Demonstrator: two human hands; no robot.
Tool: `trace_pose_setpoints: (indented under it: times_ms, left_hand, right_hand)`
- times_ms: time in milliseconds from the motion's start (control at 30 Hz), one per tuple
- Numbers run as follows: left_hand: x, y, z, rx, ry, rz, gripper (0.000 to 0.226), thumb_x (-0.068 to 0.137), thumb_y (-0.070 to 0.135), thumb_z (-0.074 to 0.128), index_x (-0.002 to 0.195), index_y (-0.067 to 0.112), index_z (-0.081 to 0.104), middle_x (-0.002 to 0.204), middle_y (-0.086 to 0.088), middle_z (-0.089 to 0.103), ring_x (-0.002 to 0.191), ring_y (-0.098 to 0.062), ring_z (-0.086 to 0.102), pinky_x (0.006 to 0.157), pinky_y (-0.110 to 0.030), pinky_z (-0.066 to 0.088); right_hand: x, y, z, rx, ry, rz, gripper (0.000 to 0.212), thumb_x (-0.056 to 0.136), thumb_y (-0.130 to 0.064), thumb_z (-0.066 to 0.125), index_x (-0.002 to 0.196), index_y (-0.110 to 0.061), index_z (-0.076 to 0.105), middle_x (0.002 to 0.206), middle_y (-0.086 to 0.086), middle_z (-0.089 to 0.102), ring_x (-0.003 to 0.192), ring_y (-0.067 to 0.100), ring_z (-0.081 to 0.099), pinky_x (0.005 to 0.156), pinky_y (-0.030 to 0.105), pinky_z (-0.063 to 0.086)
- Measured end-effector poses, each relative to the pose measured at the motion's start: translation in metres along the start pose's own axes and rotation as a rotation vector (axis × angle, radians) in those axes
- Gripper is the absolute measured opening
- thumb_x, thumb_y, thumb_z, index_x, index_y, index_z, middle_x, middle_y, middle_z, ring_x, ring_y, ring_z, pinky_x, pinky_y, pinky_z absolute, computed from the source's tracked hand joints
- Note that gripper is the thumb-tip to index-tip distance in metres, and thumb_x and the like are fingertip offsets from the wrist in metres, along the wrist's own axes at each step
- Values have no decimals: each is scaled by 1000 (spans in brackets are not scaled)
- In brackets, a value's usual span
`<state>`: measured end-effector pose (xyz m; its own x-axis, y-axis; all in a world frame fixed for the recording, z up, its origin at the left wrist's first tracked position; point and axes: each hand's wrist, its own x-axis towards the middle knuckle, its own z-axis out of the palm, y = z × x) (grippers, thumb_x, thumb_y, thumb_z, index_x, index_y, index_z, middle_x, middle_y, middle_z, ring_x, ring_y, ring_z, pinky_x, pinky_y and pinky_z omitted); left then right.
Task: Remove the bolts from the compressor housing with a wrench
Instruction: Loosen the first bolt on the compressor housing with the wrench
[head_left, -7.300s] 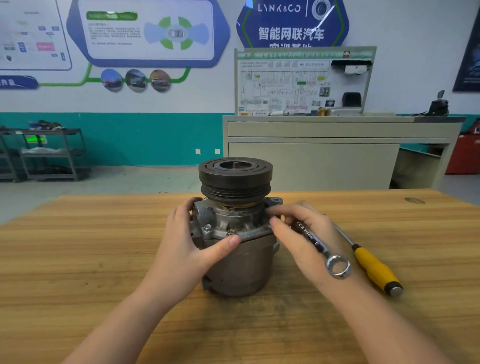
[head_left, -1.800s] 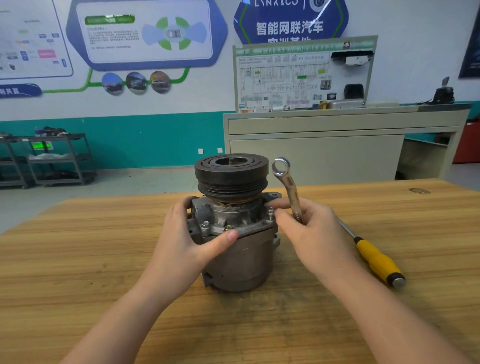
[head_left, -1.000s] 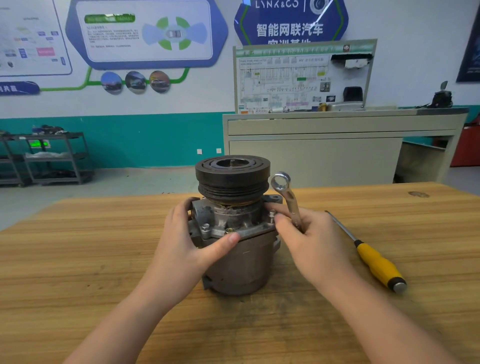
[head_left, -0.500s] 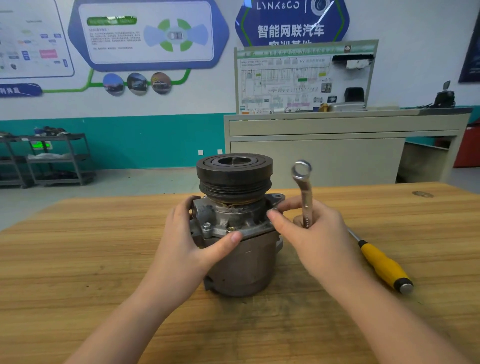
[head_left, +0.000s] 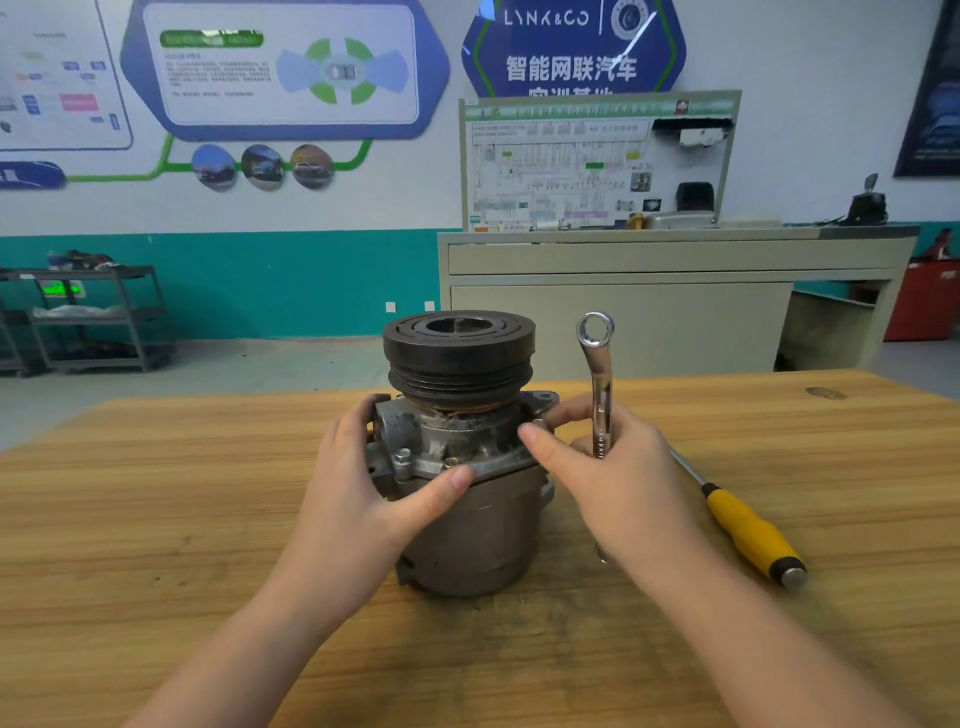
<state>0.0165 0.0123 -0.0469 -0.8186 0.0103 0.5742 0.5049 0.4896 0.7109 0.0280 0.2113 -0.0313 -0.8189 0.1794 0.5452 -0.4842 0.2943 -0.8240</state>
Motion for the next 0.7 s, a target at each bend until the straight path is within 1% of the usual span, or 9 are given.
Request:
trace_pose_setpoints:
  times_ms: [100, 167, 233, 300, 367, 433, 500, 533, 700]
  left_hand:
    - [0, 2, 0, -5, 0, 3, 111, 51, 81, 65, 142, 26, 35, 134, 12, 46, 120, -5, 46, 101, -30, 41]
    - [1, 1, 0, -20, 3, 8, 108, 50, 78, 63, 141, 27, 36, 132, 11, 48, 120, -4, 47, 101, -31, 43]
    - [0, 1, 1, -37, 8, 12, 105, 50, 77, 64, 140, 28, 37, 131, 13, 49, 119, -1, 47, 99, -27, 43]
    - [-1, 1, 1, -49, 7, 15, 103, 52, 78, 66, 139, 30, 38, 130, 15, 49, 117, 5, 45, 94, -20, 41]
    - [0, 1, 1, -63, 6, 8, 102, 54, 77, 68, 139, 29, 38, 129, 16, 49, 114, 8, 45, 89, -15, 39]
    - [2, 1, 0, -83, 5, -3, 101, 50, 72, 70, 136, 30, 40, 127, 16, 50, 112, 11, 46, 84, -12, 38]
    - [3, 0, 0, -97, 2, -6, 97, 48, 70, 71, 132, 32, 41, 126, 14, 50, 113, 7, 47, 86, -13, 39]
    - [3, 0, 1, -96, 4, -8, 97, 48, 70, 71, 132, 31, 40, 127, 13, 50, 114, 4, 47, 88, -15, 40]
    - [1, 0, 4, -74, 36, -20, 105, 48, 72, 70, 136, 25, 38, 128, 10, 49, 117, -4, 47, 98, -28, 43]
  right_hand:
    - [2, -1, -2, 39, -48, 22, 7, 85, -22, 68, 78, -23, 68, 37, -10, 39, 34, 1, 35, 38, 8, 27]
    - [3, -1, -2, 36, -62, 6, 6, 83, -32, 68, 85, -26, 68, 38, -10, 43, 35, 1, 39, 39, 8, 30]
    - [2, 3, -1, -14, -47, -6, 12, 78, -40, 70, 83, -31, 64, 41, -10, 44, 38, 3, 39, 39, 10, 31]
    - [2, 5, 1, 30, -56, 21, 8, 81, -33, 70, 80, -29, 64, 41, -10, 41, 37, 4, 34, 41, 16, 30]
    - [3, 6, 1, 73, -76, 41, 4, 85, -25, 67, 82, -27, 66, 42, -15, 45, 38, 1, 37, 48, 21, 30]
    - [3, 6, 1, 56, -71, 34, 6, 82, -35, 66, 86, -32, 66, 44, -17, 48, 40, 0, 41, 48, 19, 32]
    - [1, 7, 2, -1, -39, 17, 19, 72, -49, 68, 87, -38, 61, 45, -16, 48, 42, 1, 42, 43, 12, 35]
    - [1, 7, 2, -18, -18, 15, 22, 69, -51, 70, 85, -39, 60, 46, -16, 48, 43, 1, 42, 42, 11, 36]
    - [2, 3, 4, 58, 17, 37, 9, 80, -26, 75, 77, -25, 66, 43, -3, 49, 38, 10, 43, 39, 14, 33]
